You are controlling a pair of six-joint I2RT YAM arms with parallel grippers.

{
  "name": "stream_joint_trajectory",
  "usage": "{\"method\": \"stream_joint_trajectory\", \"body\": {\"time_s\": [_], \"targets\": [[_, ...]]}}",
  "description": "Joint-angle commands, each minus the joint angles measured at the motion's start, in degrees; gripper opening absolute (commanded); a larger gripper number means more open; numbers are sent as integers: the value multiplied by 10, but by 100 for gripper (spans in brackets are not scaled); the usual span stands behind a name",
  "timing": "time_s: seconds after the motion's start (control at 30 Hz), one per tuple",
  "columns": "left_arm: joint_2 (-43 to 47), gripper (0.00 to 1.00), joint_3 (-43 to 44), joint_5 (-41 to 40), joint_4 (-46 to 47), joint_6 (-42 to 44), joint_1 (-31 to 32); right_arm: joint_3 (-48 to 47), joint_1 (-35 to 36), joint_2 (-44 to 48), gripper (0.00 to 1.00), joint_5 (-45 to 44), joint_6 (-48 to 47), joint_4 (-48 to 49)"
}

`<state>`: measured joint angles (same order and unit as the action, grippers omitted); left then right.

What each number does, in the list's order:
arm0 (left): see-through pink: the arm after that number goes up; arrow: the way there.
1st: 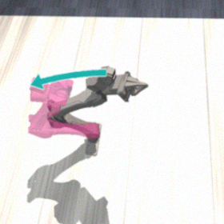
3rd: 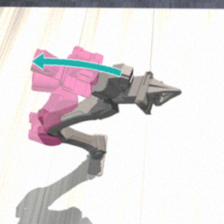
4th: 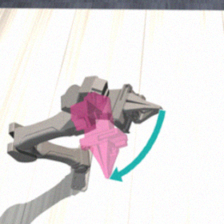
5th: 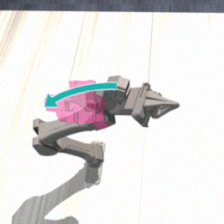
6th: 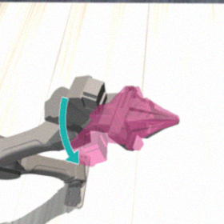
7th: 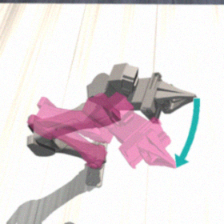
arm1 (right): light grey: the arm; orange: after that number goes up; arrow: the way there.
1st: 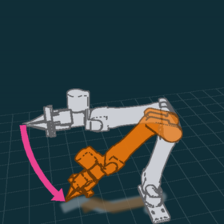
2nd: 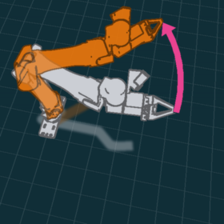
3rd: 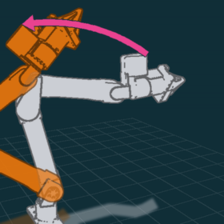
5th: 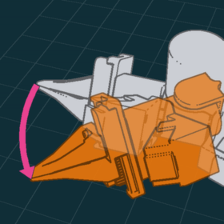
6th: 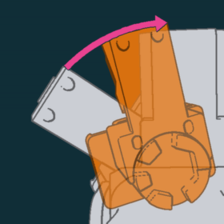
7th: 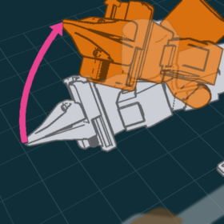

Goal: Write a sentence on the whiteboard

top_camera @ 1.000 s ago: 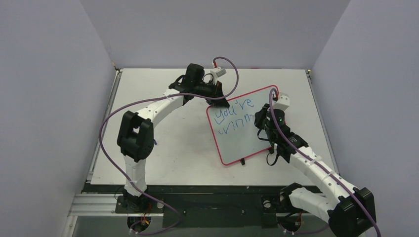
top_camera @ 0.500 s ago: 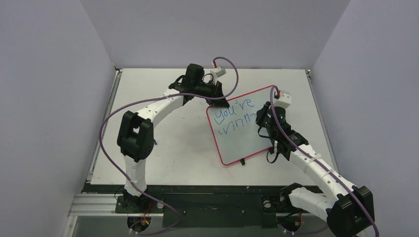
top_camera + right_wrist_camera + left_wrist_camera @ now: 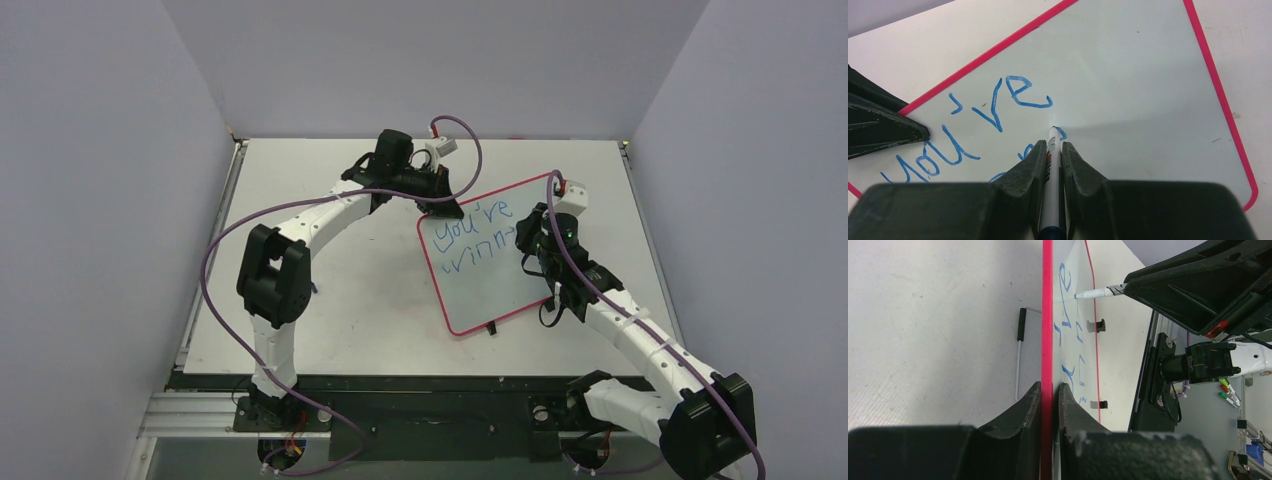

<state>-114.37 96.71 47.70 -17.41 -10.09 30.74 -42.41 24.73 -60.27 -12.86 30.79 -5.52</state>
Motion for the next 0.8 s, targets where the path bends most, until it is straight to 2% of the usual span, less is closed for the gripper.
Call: {"method": "stream_joint_trajectory", "body": {"time_s": [0.0, 0.77], "targets": [[-2, 0, -6, -4, -15, 53, 12, 3, 4, -4, 0, 29, 12, 34], [-7, 0, 3, -4, -13, 52, 11, 76, 12, 41, 0, 33, 27, 18]]}}
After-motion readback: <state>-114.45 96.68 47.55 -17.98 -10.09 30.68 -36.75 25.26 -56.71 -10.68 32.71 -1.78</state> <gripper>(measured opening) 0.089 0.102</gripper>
